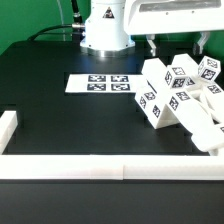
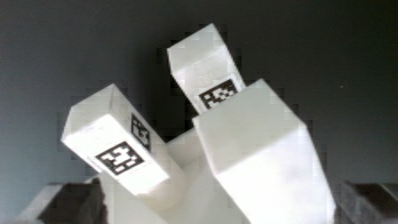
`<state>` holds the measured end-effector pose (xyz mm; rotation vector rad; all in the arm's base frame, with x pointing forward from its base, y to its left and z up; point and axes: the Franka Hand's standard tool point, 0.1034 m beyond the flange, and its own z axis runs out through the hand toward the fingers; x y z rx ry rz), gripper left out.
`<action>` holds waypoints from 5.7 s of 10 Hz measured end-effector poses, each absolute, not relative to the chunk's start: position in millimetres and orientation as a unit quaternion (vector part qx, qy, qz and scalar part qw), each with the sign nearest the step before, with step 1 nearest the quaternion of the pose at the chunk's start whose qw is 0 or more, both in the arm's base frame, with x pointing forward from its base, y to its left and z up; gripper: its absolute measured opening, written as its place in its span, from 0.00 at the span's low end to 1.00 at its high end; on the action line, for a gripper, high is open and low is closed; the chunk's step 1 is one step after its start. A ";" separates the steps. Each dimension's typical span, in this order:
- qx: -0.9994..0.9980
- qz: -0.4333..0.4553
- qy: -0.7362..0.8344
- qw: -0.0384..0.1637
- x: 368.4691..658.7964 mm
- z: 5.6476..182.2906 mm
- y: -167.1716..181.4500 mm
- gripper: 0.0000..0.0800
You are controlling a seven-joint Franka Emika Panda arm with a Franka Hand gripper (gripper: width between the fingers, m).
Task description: Assemble chair
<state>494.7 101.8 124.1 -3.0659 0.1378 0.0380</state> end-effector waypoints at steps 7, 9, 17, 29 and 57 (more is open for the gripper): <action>-0.998 0.011 0.041 0.034 497.3 123.3 88.3 0.81; -0.998 0.011 0.043 0.034 498.1 122.6 82.1 0.81; -0.999 -0.008 0.048 0.021 485.4 95.6 64.9 0.81; -0.997 -0.005 0.060 0.049 493.2 152.3 81.3 0.81; -0.976 -0.025 0.214 0.039 528.6 117.0 117.0 0.36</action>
Offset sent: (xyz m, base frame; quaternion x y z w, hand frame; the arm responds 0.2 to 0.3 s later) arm 0.0000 0.0000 0.0000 0.0000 0.0000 0.0000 1.0000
